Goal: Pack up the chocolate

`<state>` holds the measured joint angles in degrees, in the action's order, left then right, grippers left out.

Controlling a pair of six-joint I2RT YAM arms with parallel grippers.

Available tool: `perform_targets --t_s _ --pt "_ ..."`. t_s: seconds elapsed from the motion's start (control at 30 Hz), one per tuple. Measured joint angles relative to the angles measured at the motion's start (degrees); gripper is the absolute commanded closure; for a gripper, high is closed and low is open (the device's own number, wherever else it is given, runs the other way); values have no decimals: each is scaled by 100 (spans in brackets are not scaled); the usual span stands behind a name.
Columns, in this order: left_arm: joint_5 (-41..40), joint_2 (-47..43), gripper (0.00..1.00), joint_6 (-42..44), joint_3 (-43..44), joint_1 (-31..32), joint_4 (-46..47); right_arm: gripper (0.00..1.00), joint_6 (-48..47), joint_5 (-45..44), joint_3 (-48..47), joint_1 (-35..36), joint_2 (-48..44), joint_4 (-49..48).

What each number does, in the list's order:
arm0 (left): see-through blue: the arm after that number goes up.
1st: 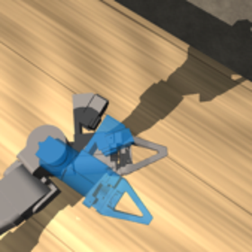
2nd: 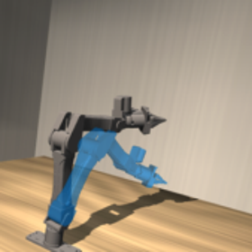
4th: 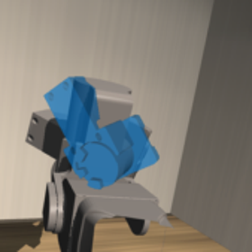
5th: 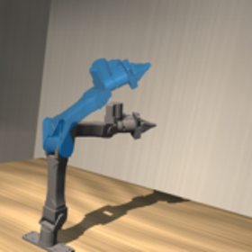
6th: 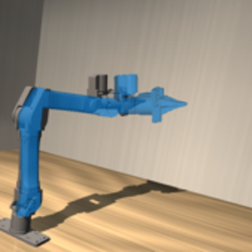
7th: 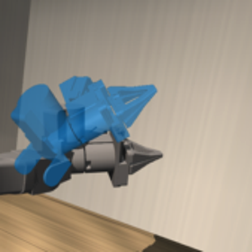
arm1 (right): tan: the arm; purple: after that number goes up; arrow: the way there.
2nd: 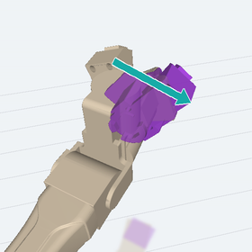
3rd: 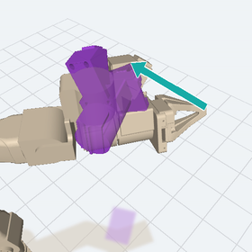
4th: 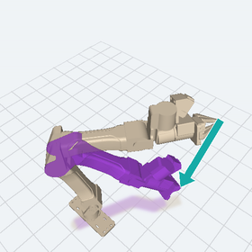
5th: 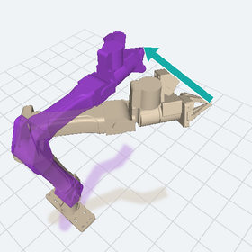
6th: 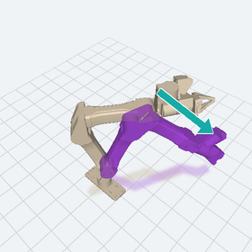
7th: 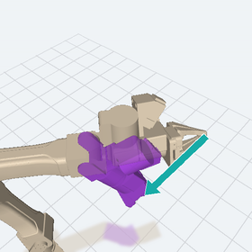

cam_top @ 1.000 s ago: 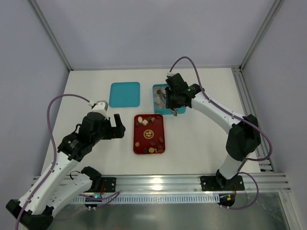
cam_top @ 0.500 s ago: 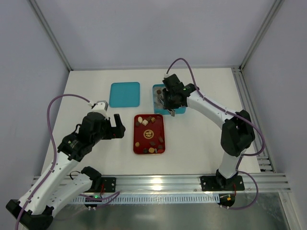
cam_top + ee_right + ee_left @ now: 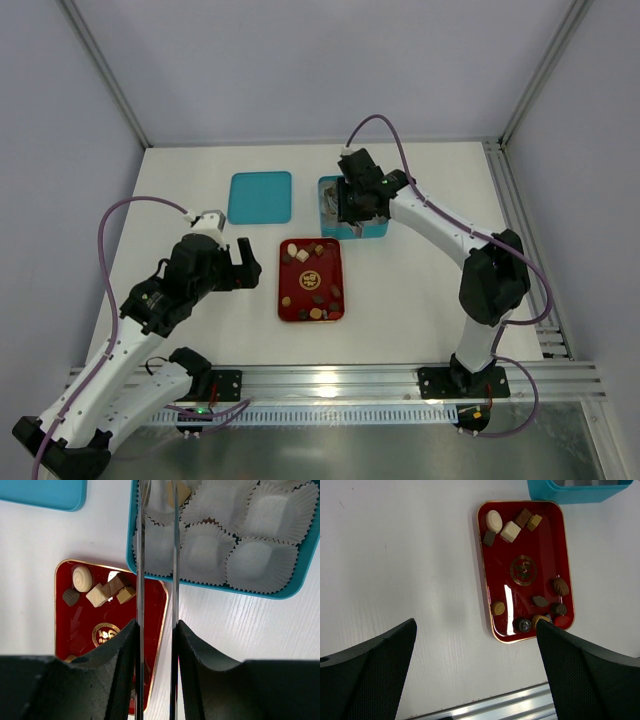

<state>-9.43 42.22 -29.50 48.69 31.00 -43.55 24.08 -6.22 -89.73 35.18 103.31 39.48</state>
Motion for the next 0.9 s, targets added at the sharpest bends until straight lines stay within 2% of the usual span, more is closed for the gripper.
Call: perform_targets --t_s 0.27,0.47,0.63,0.7,0.9 --pt "0 4 0 0 0 0 0 62 4 -179 0 0 -168 127" --pt "0 4 0 0 0 0 0 62 52 -214 664 105 -1338 122" --pt "0 4 0 0 0 0 0 61 208 -358 1416 656 -2328 83" --pt "2 4 0 0 0 0 0 61 319 -437 1770 1088 -2599 85" --pt "2 4 0 0 0 0 0 61 603 -577 2437 1714 -2804 151"
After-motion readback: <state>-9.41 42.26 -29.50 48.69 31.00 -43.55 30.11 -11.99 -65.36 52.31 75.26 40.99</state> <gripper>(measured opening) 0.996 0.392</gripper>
